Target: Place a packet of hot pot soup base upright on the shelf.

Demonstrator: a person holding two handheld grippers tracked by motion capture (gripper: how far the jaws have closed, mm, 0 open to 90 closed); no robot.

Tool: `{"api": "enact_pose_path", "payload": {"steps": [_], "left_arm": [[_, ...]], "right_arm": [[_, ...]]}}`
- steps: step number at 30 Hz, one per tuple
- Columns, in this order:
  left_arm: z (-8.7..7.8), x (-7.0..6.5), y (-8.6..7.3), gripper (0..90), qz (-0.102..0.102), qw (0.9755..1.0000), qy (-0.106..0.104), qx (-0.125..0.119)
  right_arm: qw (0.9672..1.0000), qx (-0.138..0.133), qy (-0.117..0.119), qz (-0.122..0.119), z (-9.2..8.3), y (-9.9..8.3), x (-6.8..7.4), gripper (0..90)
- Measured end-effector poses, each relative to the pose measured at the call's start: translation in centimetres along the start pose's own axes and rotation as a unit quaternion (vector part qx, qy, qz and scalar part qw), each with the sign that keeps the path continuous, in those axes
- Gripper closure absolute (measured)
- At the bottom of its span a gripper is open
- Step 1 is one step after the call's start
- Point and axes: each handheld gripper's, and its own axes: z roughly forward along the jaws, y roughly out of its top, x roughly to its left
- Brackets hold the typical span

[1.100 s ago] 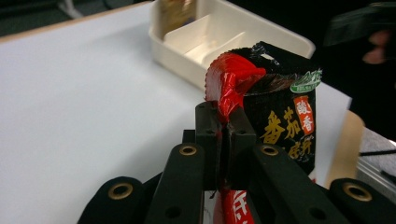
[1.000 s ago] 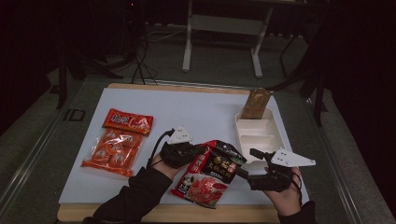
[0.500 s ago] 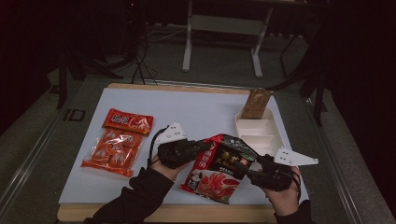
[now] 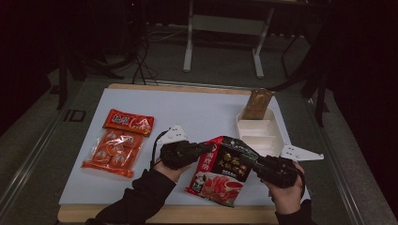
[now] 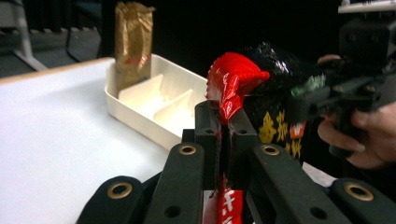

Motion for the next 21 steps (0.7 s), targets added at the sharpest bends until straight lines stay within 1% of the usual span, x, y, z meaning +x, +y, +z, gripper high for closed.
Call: {"api": "enact_pose_path", "payload": {"steps": [2,3,6,7,10,11,12,13,14,15,17,18,19,20,21], "left_arm": [[0.0,0.0,0.0,83.8,0.002,1.0,-0.006,0.001],[0.0,0.0,0.0,83.3,0.004,1.0,-0.007,-0.002],[-0.1,0.1,0.1,80.7,0.001,0.9999,-0.011,-0.01],[-0.2,0.1,0.1,80.7,-0.002,0.9998,-0.014,-0.015],[-0.5,0.3,0.3,77.0,-0.007,0.9995,-0.023,-0.022],[-0.7,0.3,0.4,73.8,-0.006,0.9995,-0.017,-0.025],[-0.9,0.3,0.6,70.4,-0.006,0.9996,-0.016,-0.025],[-1.0,0.3,0.7,69.8,-0.005,0.9995,-0.017,-0.026],[-1.2,0.3,0.8,65.3,-0.002,0.9995,-0.013,-0.028],[-1.4,0.2,0.9,61.1,-0.001,0.9995,-0.01,-0.029],[-2.0,0.2,0.9,53.9,0.005,0.9992,-0.014,-0.037],[-2.2,0.2,0.9,53.0,0.006,0.9992,-0.013,-0.037],[-2.4,0.2,0.9,48.4,0.009,0.9991,-0.018,-0.038],[-2.6,0.2,0.9,48.4,0.01,0.9991,-0.016,-0.037],[-2.8,0.3,0.9,41.5,0.009,0.9993,-0.011,-0.035]], "right_arm": [[1.0,-0.003,-0.001,-0.002,-0.2,0.4,-0.1,76.9],[1.0,-0.002,-0.004,-0.009,-0.4,0.6,0.0,77.1],[0.9992,0.004,-0.014,-0.037,-0.6,1.7,0.5,77.4],[0.9992,0.004,-0.014,-0.037,-0.6,1.7,0.5,77.4],[0.999,0.005,-0.011,-0.044,-0.6,2.3,0.5,77.7],[0.999,0.006,-0.008,-0.043,-0.6,2.5,0.5,77.7],[0.9988,0.008,-0.006,-0.047,-0.5,2.7,0.5,77.7],[0.9988,0.007,-0.006,-0.049,-0.5,2.9,0.4,77.6],[0.9987,0.007,-0.004,-0.05,-0.5,3.1,0.3,77.6],[0.9985,0.007,-0.007,-0.053,-0.5,3.3,0.3,77.7],[0.9981,0.002,-0.014,-0.06,-0.6,3.8,0.1,77.6],[0.998,0.0,-0.014,-0.061,-0.7,4.0,0.0,77.6],[0.9979,0.0,-0.016,-0.063,-0.7,4.2,-0.1,77.5],[0.9979,0.0,-0.016,-0.063,-0.7,4.2,-0.1,77.5],[0.9979,-0.004,-0.014,-0.063,-0.8,4.6,-0.4,77.4]]}}
